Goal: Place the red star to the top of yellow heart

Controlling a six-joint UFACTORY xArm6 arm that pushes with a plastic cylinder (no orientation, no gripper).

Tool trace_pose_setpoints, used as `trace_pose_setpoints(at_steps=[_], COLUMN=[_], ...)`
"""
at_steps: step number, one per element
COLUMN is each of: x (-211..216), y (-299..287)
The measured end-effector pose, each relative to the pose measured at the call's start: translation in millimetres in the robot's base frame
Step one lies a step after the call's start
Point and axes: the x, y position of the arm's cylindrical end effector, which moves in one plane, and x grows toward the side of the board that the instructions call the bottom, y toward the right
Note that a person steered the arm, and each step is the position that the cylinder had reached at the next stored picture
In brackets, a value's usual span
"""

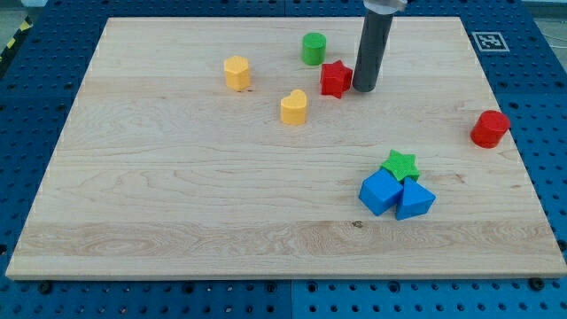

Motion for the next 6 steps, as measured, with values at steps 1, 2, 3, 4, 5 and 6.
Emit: trace_pose_setpoints(at_steps=[1,2,3,4,5,6], x=[-16.6,-16.6,-16.0,-13.2,-11.9,-8.4], y=[-10.2,-37.4,-53.7,-45.2,-14.5,-18.9])
